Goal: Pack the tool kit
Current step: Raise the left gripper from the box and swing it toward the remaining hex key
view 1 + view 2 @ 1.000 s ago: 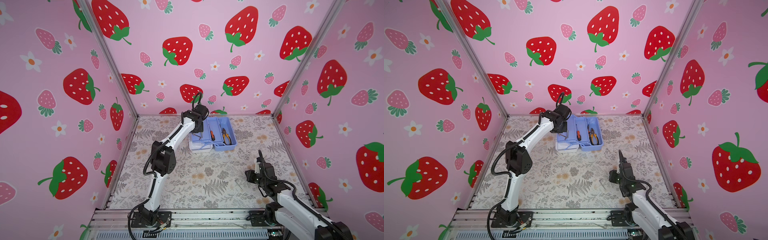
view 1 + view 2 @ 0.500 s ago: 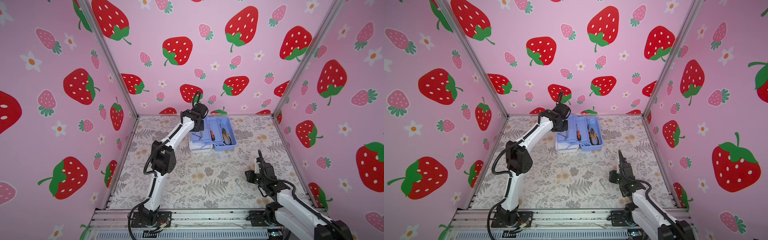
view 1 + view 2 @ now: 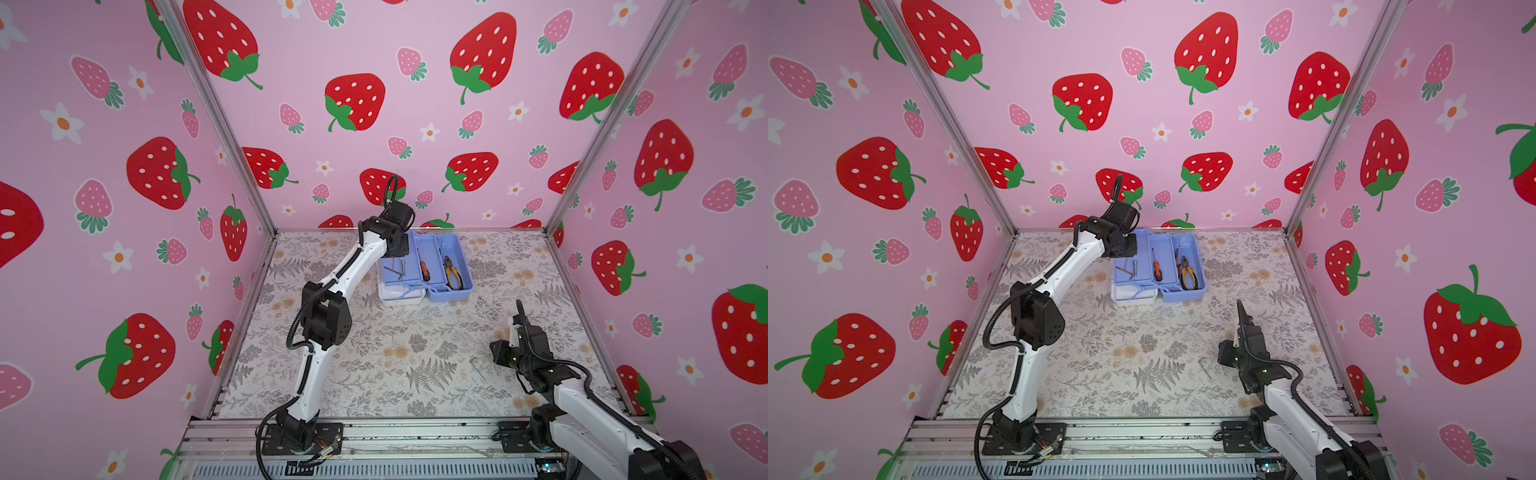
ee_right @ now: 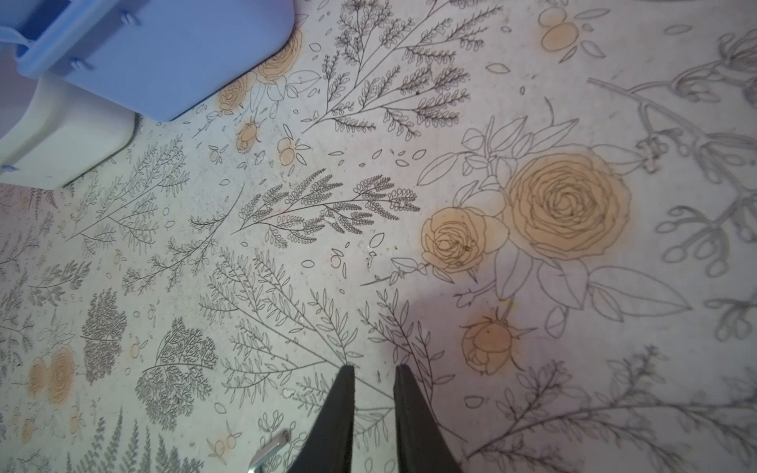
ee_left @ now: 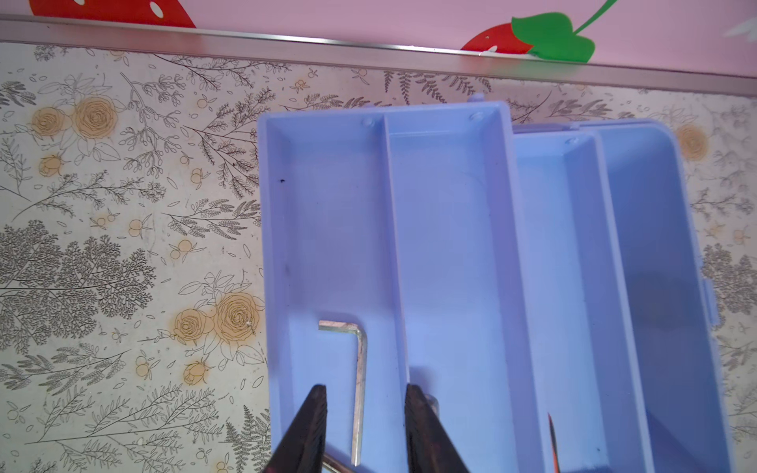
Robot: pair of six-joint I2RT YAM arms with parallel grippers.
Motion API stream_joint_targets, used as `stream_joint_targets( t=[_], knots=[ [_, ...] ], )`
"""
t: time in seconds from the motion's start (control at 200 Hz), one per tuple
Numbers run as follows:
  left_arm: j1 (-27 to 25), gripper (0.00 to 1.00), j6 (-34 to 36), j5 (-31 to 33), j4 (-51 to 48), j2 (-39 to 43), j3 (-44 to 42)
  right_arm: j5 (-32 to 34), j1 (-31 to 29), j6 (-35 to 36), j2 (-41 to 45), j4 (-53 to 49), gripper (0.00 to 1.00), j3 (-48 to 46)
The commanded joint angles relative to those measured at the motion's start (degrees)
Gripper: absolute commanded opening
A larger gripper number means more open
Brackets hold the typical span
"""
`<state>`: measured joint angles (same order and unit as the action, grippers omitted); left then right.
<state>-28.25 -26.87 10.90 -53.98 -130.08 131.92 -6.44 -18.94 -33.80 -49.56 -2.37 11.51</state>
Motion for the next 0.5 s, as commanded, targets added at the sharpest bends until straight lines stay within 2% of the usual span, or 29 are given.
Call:
stream_joint_targets(
  t=[0.0,0.105,0.195,0.365,0.495],
  knots=[
    [-2.1,0.35,0.2,1.5,-0.1,5.5,-1.8,0.0,0.5,0.0,-0.2,1.3,0.21,-0.5],
    [-7.0,0.36,3.4,6.6,1.1,11.0,-6.2,-0.2,0.5,0.1,-0.4,1.6,0.22,-0.7],
    [-10.9,0.35,5.0,7.6,1.9,15.1,-9.8,-0.3,0.5,0.1,-0.9,1.7,0.22,-0.7],
    [-18.2,0.36,4.4,8.5,2.8,21.0,-17.7,-0.4,0.5,0.3,-2.1,1.6,0.22,-0.2],
    [-24.2,0.36,3.7,11.5,2.6,22.2,-22.8,0.0,0.5,0.3,-2.2,1.3,0.22,-0.1]
  ],
)
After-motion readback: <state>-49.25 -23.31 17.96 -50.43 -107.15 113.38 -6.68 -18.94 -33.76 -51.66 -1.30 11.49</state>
